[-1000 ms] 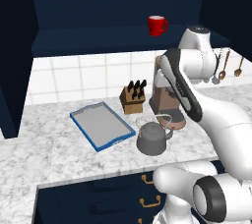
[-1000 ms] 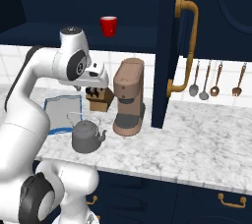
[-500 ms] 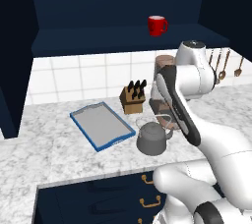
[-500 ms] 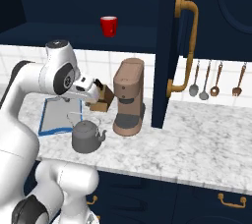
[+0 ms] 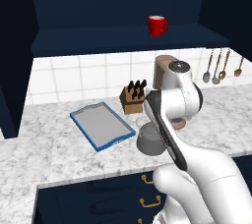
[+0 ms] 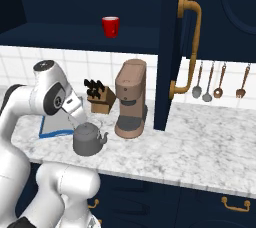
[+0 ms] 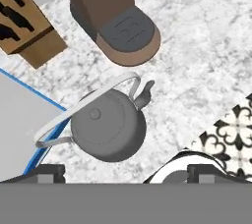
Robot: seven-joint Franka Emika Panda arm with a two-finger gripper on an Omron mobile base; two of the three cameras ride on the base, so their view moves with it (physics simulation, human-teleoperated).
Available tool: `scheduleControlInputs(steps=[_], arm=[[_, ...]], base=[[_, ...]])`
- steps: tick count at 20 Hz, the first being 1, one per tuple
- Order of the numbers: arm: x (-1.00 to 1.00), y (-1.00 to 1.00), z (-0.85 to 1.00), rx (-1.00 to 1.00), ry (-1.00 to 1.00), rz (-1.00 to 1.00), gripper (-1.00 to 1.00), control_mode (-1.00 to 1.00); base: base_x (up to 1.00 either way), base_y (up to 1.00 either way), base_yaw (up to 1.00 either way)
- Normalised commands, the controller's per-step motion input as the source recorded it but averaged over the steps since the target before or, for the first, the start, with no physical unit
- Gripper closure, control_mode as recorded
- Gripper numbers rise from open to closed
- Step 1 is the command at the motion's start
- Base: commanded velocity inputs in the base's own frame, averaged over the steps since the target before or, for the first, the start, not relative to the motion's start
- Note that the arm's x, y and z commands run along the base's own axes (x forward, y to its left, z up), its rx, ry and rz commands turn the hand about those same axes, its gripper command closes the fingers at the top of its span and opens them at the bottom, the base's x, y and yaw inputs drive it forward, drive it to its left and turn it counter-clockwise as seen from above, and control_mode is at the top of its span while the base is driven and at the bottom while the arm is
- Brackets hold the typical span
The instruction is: Pick the kettle from the counter and place it on the tray. Then pick the mug from the cabinet and place it on the tray. Then close the cabinet doors.
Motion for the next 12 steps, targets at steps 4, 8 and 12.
scheduleControlInputs(steps=[4,8,12], arm=[[0.35,0.00,-0.07,0.20,-0.06,-0.38,-1.00,-1.00],[0.25,0.05,-0.17,0.16,-0.02,-0.35,-1.00,-1.00],[0.28,0.03,-0.20,0.12,0.00,-0.28,-1.00,-1.00]], base=[[0.00,0.00,0.00],[0.00,0.00,0.00],[0.00,0.00,0.00]])
